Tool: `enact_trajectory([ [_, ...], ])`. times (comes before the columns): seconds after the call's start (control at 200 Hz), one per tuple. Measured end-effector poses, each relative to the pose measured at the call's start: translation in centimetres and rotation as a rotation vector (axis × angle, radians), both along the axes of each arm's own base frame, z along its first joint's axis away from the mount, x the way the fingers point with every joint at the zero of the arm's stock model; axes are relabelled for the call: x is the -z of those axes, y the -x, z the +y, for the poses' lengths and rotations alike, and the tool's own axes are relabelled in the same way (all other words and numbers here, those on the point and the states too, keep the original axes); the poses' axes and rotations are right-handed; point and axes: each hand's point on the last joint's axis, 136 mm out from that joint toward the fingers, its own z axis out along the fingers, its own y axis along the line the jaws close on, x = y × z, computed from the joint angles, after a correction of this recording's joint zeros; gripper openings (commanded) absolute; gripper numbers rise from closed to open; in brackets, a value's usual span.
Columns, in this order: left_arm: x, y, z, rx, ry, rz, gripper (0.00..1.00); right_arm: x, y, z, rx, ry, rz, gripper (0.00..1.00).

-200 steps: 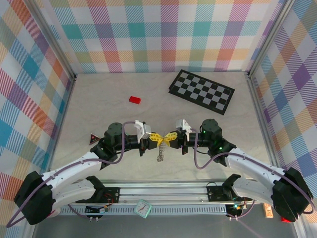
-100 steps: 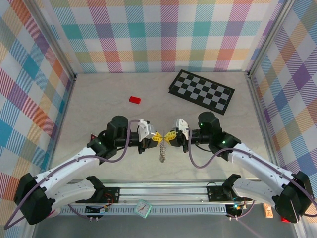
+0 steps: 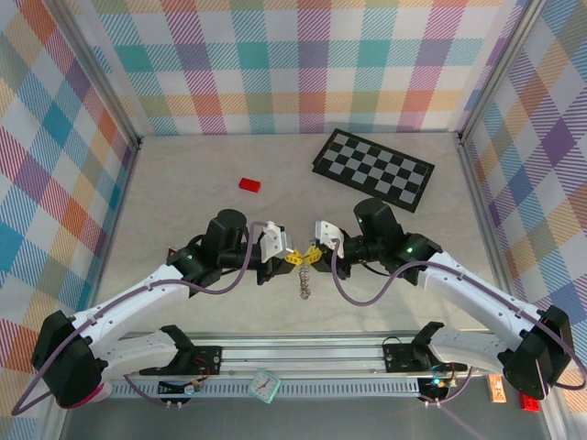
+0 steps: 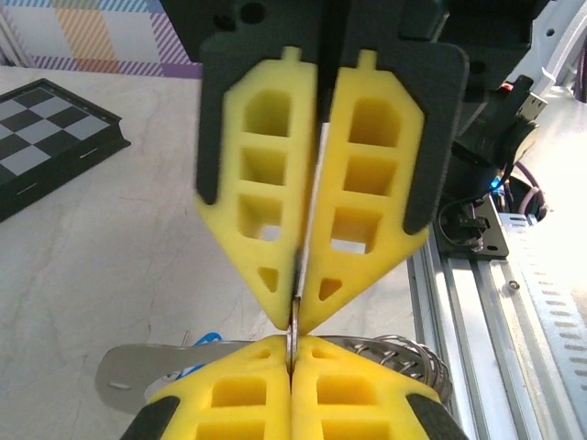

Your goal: Put the keys on the keyring

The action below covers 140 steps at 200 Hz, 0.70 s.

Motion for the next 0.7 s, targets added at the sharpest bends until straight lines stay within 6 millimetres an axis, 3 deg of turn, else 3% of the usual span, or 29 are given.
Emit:
enact_trajectory([
  [0.155, -0.3, -0.3, 0.0, -0.017, 0.013, -0.016, 0.00, -1.6, -0.8, -1.7, 0.109, -0.130, -0.051, 0.54],
  [0.235, -0.6, -0.4, 0.1, -0.036, 0.032, -0.019, 0.00, -1.3, -2.4, -3.4, 0.265, -0.170, -0.079, 0.39],
  [0.305, -0.8, -0.6, 0.3, -0.058, 0.042, -0.024, 0.00, -0.3, -4.4, -4.8, 0.440, -0.156, -0.026, 0.41],
  [0.415, -1.1, -0.9, 0.8, -0.103, 0.053, -0.075, 0.00, 3.3, -7.9, -7.6, 0.790, -0.053, 0.172, 0.41],
  [0.485, -0.9, -0.9, 1.3, -0.129, 0.043, -0.137, 0.00, 6.0, -8.9, -9.2, 0.965, 0.036, 0.291, 0.41],
  [0.6, -0.4, -0.6, 1.9, -0.138, 0.022, -0.282, 0.00, 10.2, -9.0, -10.9, 1.133, 0.154, 0.444, 0.40],
  [0.7, 0.2, -0.5, 2.3, -0.131, -0.015, -0.385, 0.00, 12.2, -8.6, -11.2, 1.196, 0.196, 0.537, 0.40],
])
